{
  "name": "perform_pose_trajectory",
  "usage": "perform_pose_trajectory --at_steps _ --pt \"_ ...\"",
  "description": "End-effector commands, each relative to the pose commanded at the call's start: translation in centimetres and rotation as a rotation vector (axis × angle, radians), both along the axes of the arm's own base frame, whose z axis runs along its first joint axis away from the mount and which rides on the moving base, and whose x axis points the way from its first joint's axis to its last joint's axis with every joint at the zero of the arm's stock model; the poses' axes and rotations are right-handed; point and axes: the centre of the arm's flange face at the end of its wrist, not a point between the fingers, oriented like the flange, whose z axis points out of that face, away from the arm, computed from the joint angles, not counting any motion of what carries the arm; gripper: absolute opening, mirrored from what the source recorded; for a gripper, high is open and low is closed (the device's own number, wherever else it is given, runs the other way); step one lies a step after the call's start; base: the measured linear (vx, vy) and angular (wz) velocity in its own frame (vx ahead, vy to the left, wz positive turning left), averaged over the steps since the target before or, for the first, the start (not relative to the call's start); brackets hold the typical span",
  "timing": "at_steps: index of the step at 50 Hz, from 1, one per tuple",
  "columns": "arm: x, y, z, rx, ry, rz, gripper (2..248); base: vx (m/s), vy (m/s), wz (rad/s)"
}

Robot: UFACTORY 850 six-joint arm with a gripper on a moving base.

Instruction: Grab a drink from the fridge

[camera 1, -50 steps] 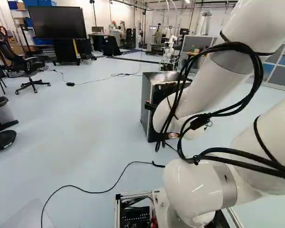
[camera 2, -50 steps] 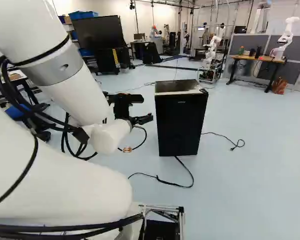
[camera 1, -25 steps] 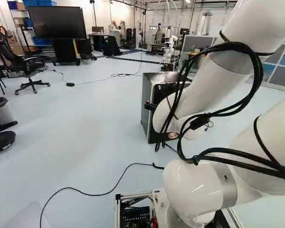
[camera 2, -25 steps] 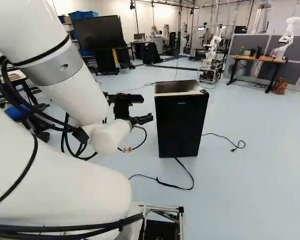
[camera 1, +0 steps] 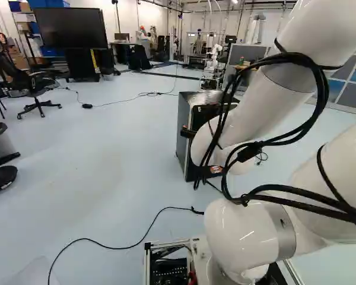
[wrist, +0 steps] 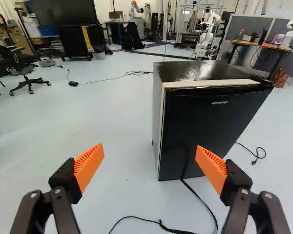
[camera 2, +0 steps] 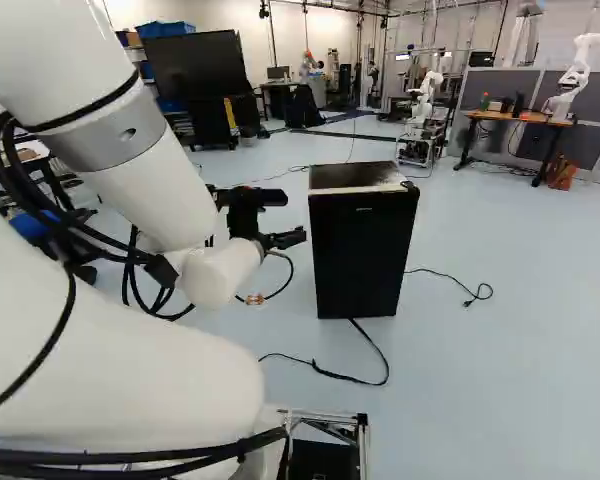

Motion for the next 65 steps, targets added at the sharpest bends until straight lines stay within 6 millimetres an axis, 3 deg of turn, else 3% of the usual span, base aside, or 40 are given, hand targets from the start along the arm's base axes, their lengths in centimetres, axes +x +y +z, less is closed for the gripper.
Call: perform_pose_trajectory --at_steps 65 --pt "0.0 0.0 0.0 0.0 0.0 0.0 247 0.099 -0.017 0.001"
